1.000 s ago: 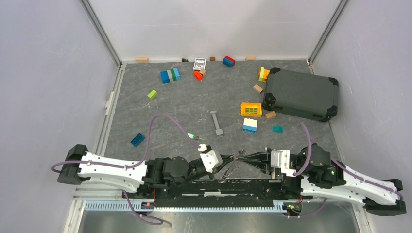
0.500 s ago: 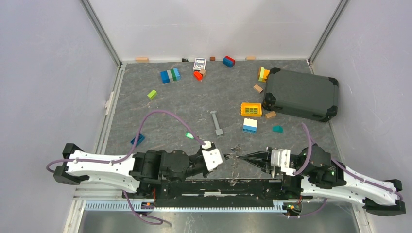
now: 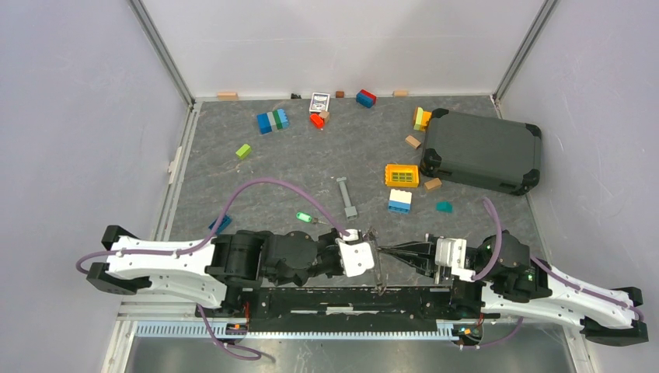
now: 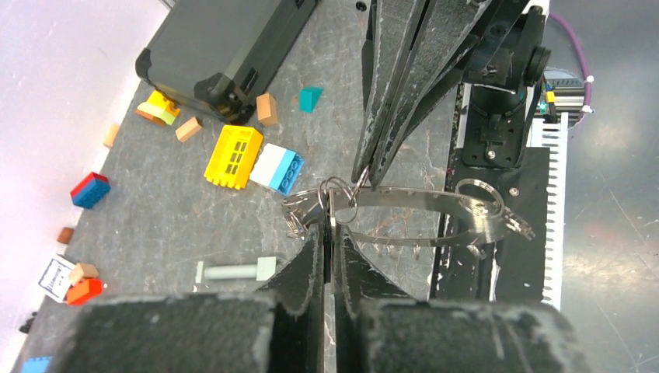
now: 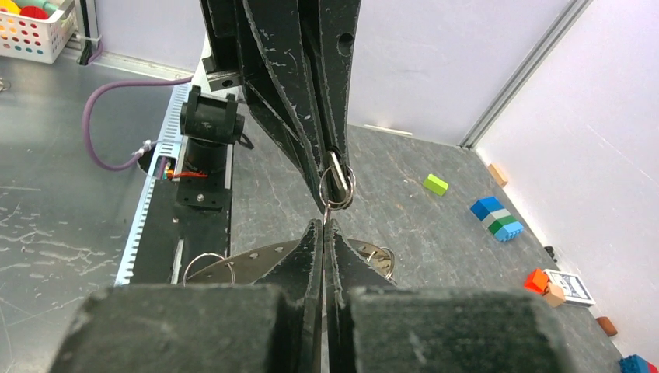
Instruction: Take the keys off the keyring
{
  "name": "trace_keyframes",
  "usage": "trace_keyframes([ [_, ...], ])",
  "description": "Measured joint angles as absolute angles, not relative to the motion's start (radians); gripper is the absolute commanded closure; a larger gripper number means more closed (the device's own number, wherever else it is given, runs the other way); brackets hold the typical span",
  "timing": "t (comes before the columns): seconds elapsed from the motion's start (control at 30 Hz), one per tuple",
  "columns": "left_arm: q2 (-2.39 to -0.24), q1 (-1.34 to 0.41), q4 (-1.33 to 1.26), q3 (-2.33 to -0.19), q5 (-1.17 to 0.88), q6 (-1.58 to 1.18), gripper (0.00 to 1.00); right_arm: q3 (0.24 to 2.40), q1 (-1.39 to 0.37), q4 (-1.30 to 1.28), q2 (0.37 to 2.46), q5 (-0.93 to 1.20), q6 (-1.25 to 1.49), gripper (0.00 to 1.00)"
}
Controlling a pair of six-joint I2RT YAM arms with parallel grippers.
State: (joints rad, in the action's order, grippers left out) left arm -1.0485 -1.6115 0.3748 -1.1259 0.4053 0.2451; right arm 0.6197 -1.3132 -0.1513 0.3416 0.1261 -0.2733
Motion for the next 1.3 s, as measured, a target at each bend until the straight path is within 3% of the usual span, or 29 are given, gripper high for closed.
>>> trace_keyframes([
  [0.43,-1.17,-1.612,0.568,-1.32,0.381,0.299,0.98,0.606,-1.313,-0.125,0.342,0.124,-0.258,0.99],
  [0.57,-1.203,-1.612,0.636,-1.377,0.383,0.316,0.98,0.606,-1.314,-0.131,0.339,0.114,-0.257,0.79],
  [0.83,-1.277,-1.612,0.789,-1.509,0.419,0.346,0.98,0.606,-1.313,-0.147,0.274,0.094,-0.258,0.56],
  [1.03,-1.335,-1.612,0.888,-1.586,0.454,0.366,0.98,0.606,-1.313,-0.16,0.238,0.072,-0.257,0.48],
  [1.3,-1.415,-1.612,1.0,-1.689,0.47,0.385,0.98,0.606,-1.313,-0.126,0.253,0.039,-0.219,0.45],
])
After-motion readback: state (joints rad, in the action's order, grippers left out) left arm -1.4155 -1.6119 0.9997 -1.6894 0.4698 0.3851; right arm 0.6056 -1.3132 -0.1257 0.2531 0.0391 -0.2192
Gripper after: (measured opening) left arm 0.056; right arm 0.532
